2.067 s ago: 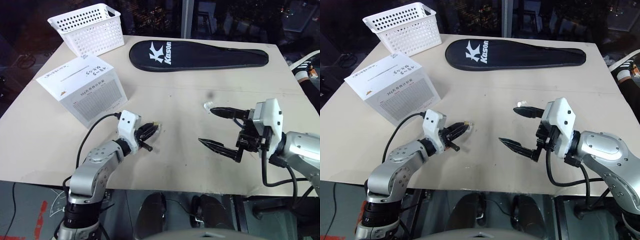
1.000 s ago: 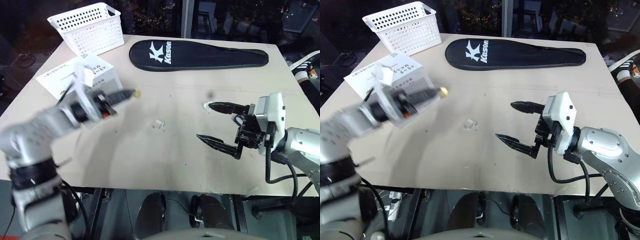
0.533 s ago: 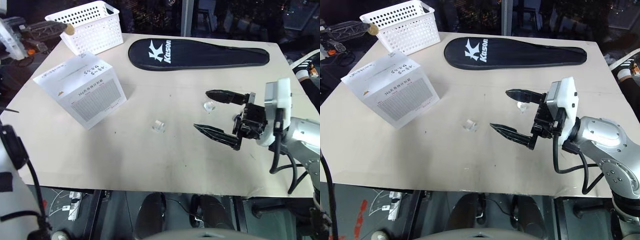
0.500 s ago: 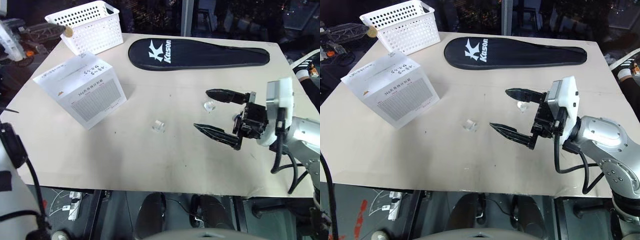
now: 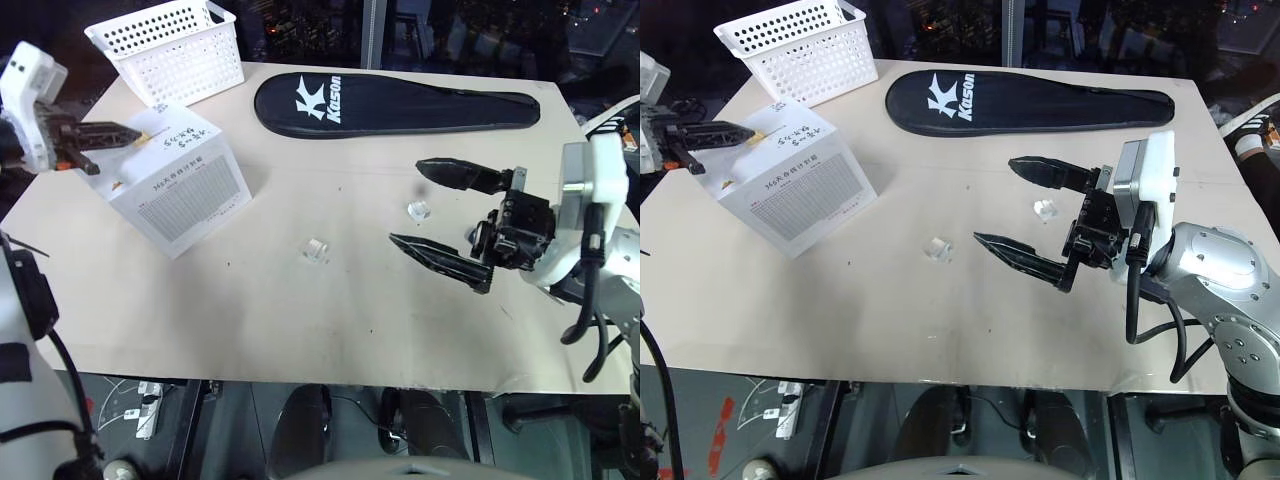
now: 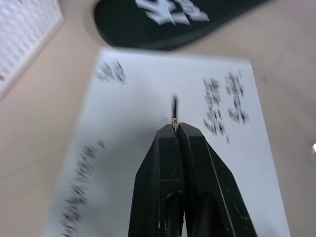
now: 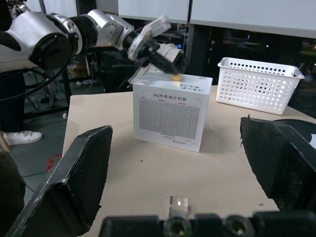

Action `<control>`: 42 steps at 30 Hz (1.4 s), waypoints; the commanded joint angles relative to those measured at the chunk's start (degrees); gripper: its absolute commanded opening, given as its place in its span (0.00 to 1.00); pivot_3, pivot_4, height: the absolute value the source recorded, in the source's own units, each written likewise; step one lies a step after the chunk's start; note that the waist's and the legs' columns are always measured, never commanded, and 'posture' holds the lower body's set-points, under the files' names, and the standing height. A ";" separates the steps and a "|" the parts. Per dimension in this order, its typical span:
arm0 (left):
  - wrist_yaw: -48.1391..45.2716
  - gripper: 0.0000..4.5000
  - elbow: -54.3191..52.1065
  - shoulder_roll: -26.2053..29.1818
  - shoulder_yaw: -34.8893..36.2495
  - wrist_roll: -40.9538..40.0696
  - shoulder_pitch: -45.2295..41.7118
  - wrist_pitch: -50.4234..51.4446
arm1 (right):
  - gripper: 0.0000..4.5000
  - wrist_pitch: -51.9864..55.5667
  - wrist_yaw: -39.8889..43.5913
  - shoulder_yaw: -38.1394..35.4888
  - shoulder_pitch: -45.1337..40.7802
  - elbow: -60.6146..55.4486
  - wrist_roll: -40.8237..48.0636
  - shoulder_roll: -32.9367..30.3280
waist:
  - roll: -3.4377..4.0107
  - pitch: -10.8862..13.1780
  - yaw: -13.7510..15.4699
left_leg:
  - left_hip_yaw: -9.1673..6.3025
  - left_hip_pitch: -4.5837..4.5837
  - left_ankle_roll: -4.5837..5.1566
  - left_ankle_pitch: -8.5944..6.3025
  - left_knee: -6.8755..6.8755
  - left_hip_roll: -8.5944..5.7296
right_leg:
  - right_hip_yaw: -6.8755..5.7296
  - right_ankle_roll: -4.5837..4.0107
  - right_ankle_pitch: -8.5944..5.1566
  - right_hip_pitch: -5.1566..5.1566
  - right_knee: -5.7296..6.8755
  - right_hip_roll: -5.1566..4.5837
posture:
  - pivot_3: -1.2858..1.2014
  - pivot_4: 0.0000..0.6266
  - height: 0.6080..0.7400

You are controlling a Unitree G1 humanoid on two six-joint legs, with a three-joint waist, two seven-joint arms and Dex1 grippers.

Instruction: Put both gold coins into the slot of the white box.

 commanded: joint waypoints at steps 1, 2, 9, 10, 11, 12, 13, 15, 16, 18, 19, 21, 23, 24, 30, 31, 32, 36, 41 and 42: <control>-0.56 0.00 -0.90 1.58 1.51 1.18 -0.62 -1.80 | 1.00 -1.51 0.40 -1.80 -0.68 -1.07 0.53 -0.67 | 0.00 0.00 -0.01 | 0.00 0.00 0.00 0.00 0.02 0.00 | 0.00 0.00 0.00 0.00 0.00 0.00 | 0.52 0.24 1.00; -0.20 0.00 -0.90 1.62 1.62 1.56 -0.48 -2.30 | 1.00 -1.55 0.53 -1.63 -0.73 -0.96 0.37 -0.68 | 0.00 0.00 -0.01 | 0.00 0.00 0.00 0.00 0.03 0.00 | 0.01 0.00 0.00 0.00 0.01 0.00 | 0.52 0.24 1.00; 2.98 0.06 -0.60 0.83 3.82 2.35 -0.51 -5.31 | 1.00 -1.59 0.89 -0.69 -0.85 -0.62 -0.60 -0.62 | -0.01 0.00 -0.05 | 0.00 0.00 0.00 0.00 0.20 0.01 | 0.00 0.01 0.01 0.01 0.13 0.03 | 0.52 0.24 1.00; 3.14 0.12 -0.71 0.64 4.47 1.88 -0.69 -5.36 | 1.00 -1.50 0.81 -0.59 -0.79 -0.70 -0.66 -0.63 | -0.01 0.00 -0.08 | 0.00 0.00 0.01 0.00 0.25 0.02 | 0.00 0.02 0.01 0.02 0.15 0.05 | 0.52 0.24 1.00; 3.32 0.15 -0.82 0.49 5.10 1.49 -0.94 -5.04 | 1.00 -1.45 0.78 -0.50 -0.73 -0.74 -0.76 -0.61 | -0.01 0.00 -0.06 | 0.00 0.00 0.01 0.00 0.30 0.03 | 0.00 0.02 0.01 0.02 0.18 0.05 | 0.52 0.24 1.00; 3.55 0.26 -0.97 0.36 5.78 1.21 -1.29 -4.61 | 1.00 -1.39 0.77 -0.45 -0.64 -0.74 -0.86 -0.62 | -0.01 0.00 -0.05 | -0.01 0.00 0.01 -0.01 0.36 0.03 | 0.00 0.02 0.01 0.02 0.24 0.05 | 0.52 0.24 1.00; 3.30 0.35 -1.14 0.29 6.22 1.07 -1.89 -3.34 | 1.00 -1.30 0.80 -0.43 -0.50 -0.73 -1.04 -0.73 | 0.00 0.00 -0.05 | -0.01 -0.01 0.01 -0.01 0.43 0.04 | 0.00 0.02 0.00 0.02 0.29 0.05 | 0.52 0.24 1.00; 0.18 0.43 -2.80 0.02 7.08 -0.11 -3.53 -0.82 | 1.00 -1.17 0.97 -0.50 0.19 -0.84 -1.66 -1.17 | -0.01 0.00 -0.04 | -0.02 -0.02 0.02 -0.01 0.56 0.04 | 0.00 0.03 0.00 0.03 0.40 0.04 | 0.52 0.24 1.00; -0.94 0.43 -4.37 -0.82 7.77 -1.12 -4.72 0.91 | 1.00 -1.05 0.82 -0.62 0.51 -0.78 -1.90 -1.34 | -0.03 -0.02 0.08 | -0.04 -0.05 0.02 -0.02 0.65 0.04 | -0.01 0.03 0.00 0.02 0.46 0.04 | 0.52 0.24 1.00; -2.56 0.43 -8.08 -2.85 8.94 -3.36 -6.27 5.43 | 1.00 -0.80 0.21 -0.85 0.97 -0.59 -2.29 -1.61 | -0.04 -0.02 0.31 | -0.09 -0.08 0.03 -0.02 0.74 0.04 | -0.06 0.03 0.00 0.03 0.54 0.00 | 0.52 0.24 1.00; -3.26 0.43 -11.43 -4.24 9.68 -5.17 -6.04 8.28 | 1.00 -0.57 -0.29 -0.96 1.13 -0.37 -2.73 -1.78 | -0.04 -0.02 0.32 | -0.16 -0.08 0.04 -0.02 0.78 0.05 | -0.11 0.03 -0.01 0.05 0.58 -0.04 | 0.52 0.24 1.00; -0.25 0.43 -26.58 -8.84 12.87 -11.60 -0.37 17.27 | 1.00 -0.44 -1.40 -1.26 1.36 0.37 -4.69 -2.23 | -0.04 -0.02 0.29 | -0.20 -0.06 0.04 -0.02 0.81 0.05 | -0.11 0.03 0.00 0.10 0.61 -0.08 | 0.52 0.24 1.00; 6.92 0.43 -47.98 -14.72 17.67 -19.14 10.45 28.41 | 1.00 0.17 -2.16 -2.66 2.73 0.81 -5.72 -3.34 | 0.09 -0.09 0.23 | -0.30 0.03 0.05 -0.01 0.83 0.05 | -0.06 0.03 0.00 0.27 0.66 -0.22 | 0.52 0.24 1.00; 9.68 0.43 -56.97 -16.67 19.33 -21.78 15.73 32.37 | 1.00 0.25 -2.08 -3.45 3.80 0.86 -6.32 -4.07 | 0.14 -0.10 0.10 | -0.34 0.24 0.04 -0.01 0.84 -0.01 | 0.08 0.02 -0.01 0.46 0.72 -0.39 | 0.52 0.24 1.00; 27.27 0.43 -91.61 -29.24 25.76 -31.23 41.10 43.83 | 1.00 0.75 0.66 -11.71 18.33 -1.84 -7.35 -8.74 | 0.05 -0.05 -1.58 | -0.22 0.29 -0.21 0.14 0.87 0.06 | 0.43 -0.12 0.09 0.38 0.89 -0.08 | 0.52 0.24 1.00; 29.23 0.43 -94.48 -30.35 26.36 -32.32 43.95 44.81 | 1.00 0.77 0.94 -13.16 20.96 -2.21 -7.57 -8.94 | 0.05 -0.05 -1.57 | -0.21 0.33 -0.21 0.14 0.86 0.06 | 0.46 -0.12 0.09 0.37 0.89 0.03 | 0.52 0.24 1.00; 30.53 0.43 -97.23 -30.80 26.54 -32.71 47.56 44.53 | 1.00 0.71 1.20 -14.78 23.95 -2.61 -7.86 -8.88 | 0.06 -0.06 -1.54 | -0.22 0.41 -0.22 0.14 0.78 0.06 | 0.45 0.06 -0.03 0.38 0.88 0.08 | 0.52 0.24 1.00; 31.01 0.43 -103.88 -29.45 27.62 -34.42 59.98 43.06 | 1.00 -0.44 1.85 -19.12 33.02 -3.09 -9.38 -7.36 | 0.14 -0.08 -1.37 | -0.13 1.01 -0.09 0.04 0.57 0.06 | 0.55 0.07 -0.06 0.84 0.85 0.06 | 0.52 0.24 1.00; 29.52 0.43 -107.58 -26.86 29.55 -35.61 73.81 38.73 | 1.00 -3.72 1.94 -18.19 37.69 -1.52 -14.44 -5.23 | 0.17 -0.10 -1.24 | -0.20 1.44 -0.33 -0.13 0.71 0.12 | 0.47 -0.16 -0.17 1.25 0.73 -0.37 | 0.52 0.24 1.00; 29.15 0.43 -108.00 -26.49 29.87 -35.40 76.48 37.60 | 1.00 -4.46 1.51 -17.22 37.48 -0.68 -15.92 -4.72 | 0.18 -0.13 -1.25 | -0.20 1.48 -0.33 -0.14 0.72 0.10 | 0.43 -0.16 -0.17 1.29 0.73 -0.46 | 0.52 0.24 1.00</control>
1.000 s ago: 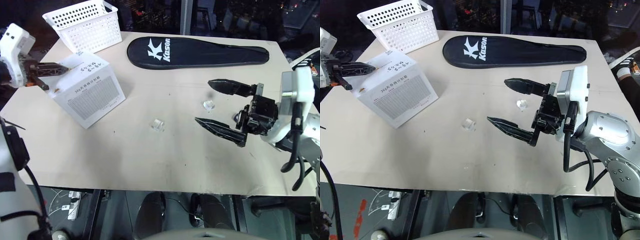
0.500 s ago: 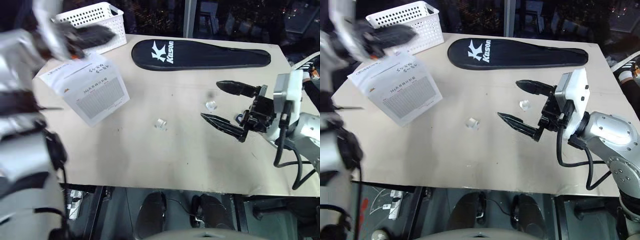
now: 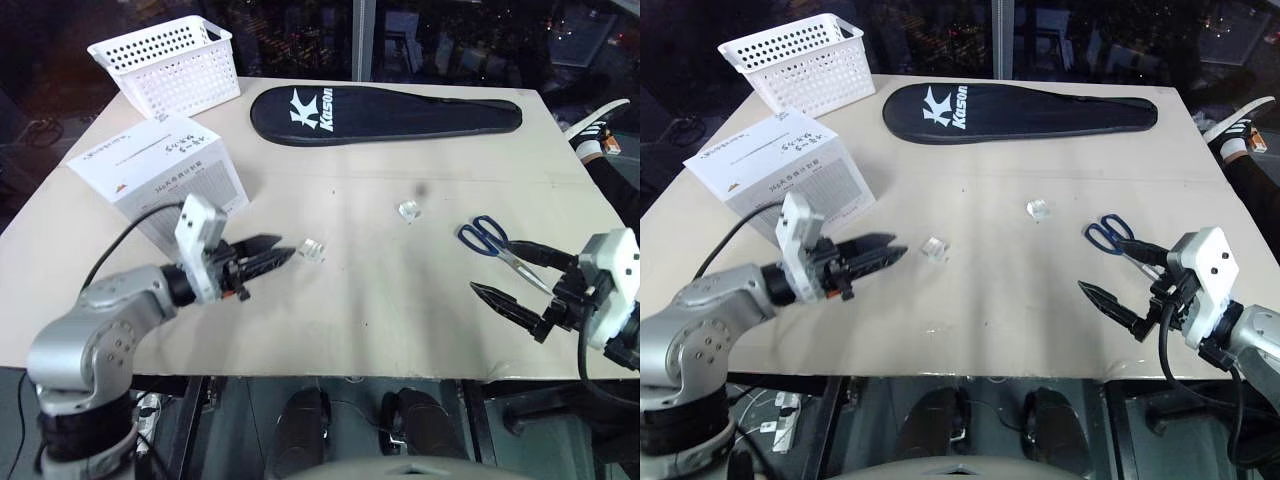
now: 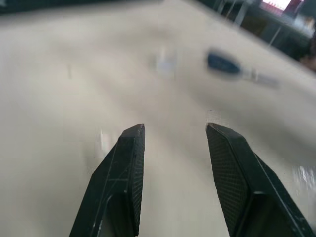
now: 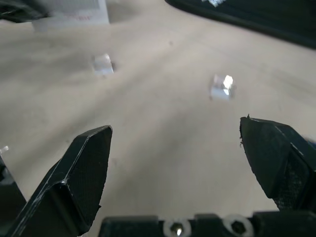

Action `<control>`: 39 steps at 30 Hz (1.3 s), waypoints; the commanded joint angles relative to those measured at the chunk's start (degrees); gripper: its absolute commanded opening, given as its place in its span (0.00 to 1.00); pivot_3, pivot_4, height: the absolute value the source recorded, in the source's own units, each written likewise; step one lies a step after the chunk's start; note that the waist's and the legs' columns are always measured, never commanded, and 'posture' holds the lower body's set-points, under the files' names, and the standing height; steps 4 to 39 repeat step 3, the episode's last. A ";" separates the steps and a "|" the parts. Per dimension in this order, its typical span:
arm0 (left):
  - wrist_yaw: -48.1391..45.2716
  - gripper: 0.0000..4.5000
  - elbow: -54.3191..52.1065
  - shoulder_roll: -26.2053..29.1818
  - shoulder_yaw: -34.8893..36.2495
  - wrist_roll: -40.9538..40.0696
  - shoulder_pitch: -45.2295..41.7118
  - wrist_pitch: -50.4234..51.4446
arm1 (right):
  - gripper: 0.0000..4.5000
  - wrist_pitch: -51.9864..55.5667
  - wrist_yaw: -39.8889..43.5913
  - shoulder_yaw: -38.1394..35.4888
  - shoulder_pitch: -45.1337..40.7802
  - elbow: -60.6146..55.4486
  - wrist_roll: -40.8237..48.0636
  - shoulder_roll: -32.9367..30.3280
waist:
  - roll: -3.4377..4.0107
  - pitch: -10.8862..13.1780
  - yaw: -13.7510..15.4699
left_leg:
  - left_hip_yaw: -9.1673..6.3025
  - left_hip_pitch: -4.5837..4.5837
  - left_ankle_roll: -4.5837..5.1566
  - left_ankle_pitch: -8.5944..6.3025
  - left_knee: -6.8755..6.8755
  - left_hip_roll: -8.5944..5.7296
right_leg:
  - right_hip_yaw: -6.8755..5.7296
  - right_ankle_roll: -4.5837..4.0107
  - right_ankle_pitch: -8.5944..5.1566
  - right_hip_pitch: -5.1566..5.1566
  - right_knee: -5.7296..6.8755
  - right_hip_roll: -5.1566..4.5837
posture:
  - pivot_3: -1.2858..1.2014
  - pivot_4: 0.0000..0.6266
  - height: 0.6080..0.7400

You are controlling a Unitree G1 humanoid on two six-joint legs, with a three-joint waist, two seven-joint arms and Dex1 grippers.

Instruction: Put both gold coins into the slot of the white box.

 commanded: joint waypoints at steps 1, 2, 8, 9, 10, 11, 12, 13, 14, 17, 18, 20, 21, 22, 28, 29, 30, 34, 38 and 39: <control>-1.61 0.43 -4.14 2.05 2.38 -0.80 6.74 -5.25 | 1.00 -3.79 -0.96 1.15 -1.19 1.25 -4.62 1.38 | 0.05 -0.04 -0.01 | -0.01 -0.01 -0.01 0.00 -0.01 0.00 | -0.03 0.00 0.00 0.00 -0.04 -0.04 | 0.52 0.24 1.00; -2.38 0.43 -4.31 2.64 2.24 0.06 9.27 -7.23 | 1.00 -4.28 -1.67 2.09 -1.67 2.38 -6.33 1.80 | 0.09 -0.06 -0.02 | -0.02 -0.02 -0.01 -0.01 -0.02 -0.01 | -0.04 0.00 0.00 0.00 -0.09 -0.07 | 0.52 0.24 1.00; -2.47 0.43 -4.29 2.92 2.35 -0.07 10.69 -7.96 | 1.00 -4.65 -2.25 2.92 -2.17 3.41 -7.82 2.13 | 0.09 -0.06 -0.02 | -0.02 -0.04 -0.01 -0.01 -0.06 -0.02 | -0.07 0.00 0.00 0.00 -0.15 -0.10 | 0.52 0.24 1.00; -2.47 0.43 -4.29 2.92 2.35 -0.07 10.69 -7.96 | 1.00 -4.65 -2.25 2.92 -2.17 3.41 -7.82 2.13 | 0.09 -0.06 -0.02 | -0.02 -0.04 -0.01 -0.01 -0.06 -0.02 | -0.07 0.00 0.00 0.00 -0.15 -0.10 | 0.52 0.24 1.00; -2.47 0.43 -4.29 2.92 2.35 -0.07 10.69 -7.96 | 1.00 -4.65 -2.25 2.92 -2.17 3.41 -7.82 2.13 | 0.09 -0.06 -0.02 | -0.02 -0.04 -0.01 -0.01 -0.06 -0.02 | -0.07 0.00 0.00 0.00 -0.15 -0.10 | 0.52 0.24 1.00; -2.47 0.43 -4.29 2.92 2.35 -0.07 10.69 -7.96 | 1.00 -4.65 -2.25 2.92 -2.17 3.41 -7.82 2.13 | 0.09 -0.06 -0.02 | -0.02 -0.04 -0.01 -0.01 -0.06 -0.02 | -0.07 0.00 0.00 0.00 -0.15 -0.10 | 0.52 0.24 1.00; -2.47 0.43 -4.29 2.92 2.35 -0.07 10.69 -7.96 | 1.00 -4.65 -2.25 2.92 -2.17 3.41 -7.82 2.13 | 0.09 -0.06 -0.02 | -0.02 -0.04 -0.01 -0.01 -0.06 -0.02 | -0.07 0.00 0.00 0.00 -0.15 -0.10 | 0.52 0.24 1.00; -2.47 0.43 -4.29 2.92 2.35 -0.07 10.69 -7.96 | 1.00 -4.65 -2.25 2.92 -2.17 3.41 -7.82 2.13 | 0.09 -0.06 -0.02 | -0.02 -0.04 -0.01 -0.01 -0.06 -0.02 | -0.07 0.00 0.00 0.00 -0.15 -0.10 | 0.52 0.24 1.00; -2.47 0.43 -4.29 2.92 2.35 -0.07 10.69 -7.96 | 1.00 -4.65 -2.25 2.92 -2.17 3.41 -7.82 2.13 | 0.09 -0.06 -0.02 | -0.02 -0.04 -0.01 -0.01 -0.06 -0.02 | -0.07 0.00 0.00 0.00 -0.15 -0.10 | 0.52 0.24 1.00; -2.47 0.43 -4.29 2.92 2.35 -0.07 10.69 -7.96 | 1.00 -4.65 -2.25 2.92 -2.17 3.41 -7.82 2.13 | 0.09 -0.06 -0.02 | -0.02 -0.04 -0.01 -0.01 -0.06 -0.02 | -0.07 0.00 0.00 0.00 -0.15 -0.10 | 0.52 0.24 1.00; -2.47 0.43 -4.29 2.92 2.35 -0.07 10.69 -7.96 | 1.00 -4.65 -2.25 2.92 -2.17 3.41 -7.82 2.13 | 0.09 -0.06 -0.02 | -0.02 -0.04 -0.01 -0.01 -0.06 -0.02 | -0.07 0.00 0.00 0.00 -0.15 -0.10 | 0.52 0.24 1.00; -2.47 0.43 -4.29 2.92 2.35 -0.07 10.69 -7.96 | 1.00 -4.65 -2.25 2.92 -2.17 3.41 -7.82 2.13 | 0.09 -0.06 -0.02 | -0.02 -0.04 -0.01 -0.01 -0.06 -0.02 | -0.07 0.00 0.00 0.00 -0.15 -0.10 | 0.52 0.24 1.00; -2.47 0.43 -4.29 2.92 2.35 -0.07 10.69 -7.96 | 1.00 -4.65 -2.25 2.92 -2.17 3.41 -7.82 2.13 | 0.09 -0.06 -0.02 | -0.02 -0.04 -0.01 -0.01 -0.06 -0.02 | -0.07 0.00 0.00 0.00 -0.15 -0.10 | 0.52 0.24 1.00; -2.47 0.43 -4.29 2.92 2.35 -0.07 10.69 -7.96 | 1.00 -4.65 -2.25 2.92 -2.17 3.41 -7.82 2.13 | 0.09 -0.06 -0.02 | -0.02 -0.04 -0.01 -0.01 -0.06 -0.02 | -0.07 0.00 0.00 0.00 -0.15 -0.10 | 0.52 0.24 1.00; -2.47 0.43 -4.29 2.92 2.35 -0.07 10.69 -7.96 | 1.00 -4.65 -2.25 2.92 -2.17 3.41 -7.82 2.13 | 0.09 -0.06 -0.02 | -0.02 -0.04 -0.01 -0.01 -0.06 -0.02 | -0.07 0.00 0.00 0.00 -0.15 -0.10 | 0.52 0.24 1.00; -2.47 0.43 -4.29 2.92 2.35 -0.07 10.69 -7.96 | 1.00 -4.65 -2.25 2.92 -2.17 3.41 -7.82 2.13 | 0.09 -0.06 -0.02 | -0.02 -0.04 -0.01 -0.01 -0.06 -0.02 | -0.07 0.00 0.00 0.00 -0.15 -0.10 | 0.52 0.24 1.00; -2.47 0.43 -4.29 2.92 2.35 -0.07 10.69 -7.96 | 1.00 -4.65 -2.25 2.92 -2.17 3.41 -7.82 2.13 | 0.09 -0.06 -0.02 | -0.02 -0.04 -0.01 -0.01 -0.06 -0.02 | -0.07 0.00 0.00 0.00 -0.15 -0.10 | 0.52 0.24 1.00; -2.47 0.43 -4.29 2.92 2.35 -0.07 10.69 -7.96 | 1.00 -4.65 -2.25 2.92 -2.17 3.41 -7.82 2.13 | 0.09 -0.06 -0.02 | -0.02 -0.04 -0.01 -0.01 -0.06 -0.02 | -0.07 0.00 0.00 0.00 -0.15 -0.10 | 0.52 0.24 1.00; -2.47 0.43 -4.29 2.92 2.35 -0.07 10.69 -7.96 | 1.00 -4.65 -2.25 2.92 -2.17 3.41 -7.82 2.13 | 0.09 -0.06 -0.02 | -0.02 -0.04 -0.01 -0.01 -0.06 -0.02 | -0.07 0.00 0.00 0.00 -0.15 -0.10 | 0.52 0.24 1.00; -2.47 0.43 -4.29 2.92 2.35 -0.07 10.69 -7.96 | 1.00 -4.65 -2.25 2.92 -2.17 3.41 -7.82 2.13 | 0.09 -0.06 -0.02 | -0.02 -0.04 -0.01 -0.01 -0.06 -0.02 | -0.07 0.00 0.00 0.00 -0.15 -0.10 | 0.52 0.24 1.00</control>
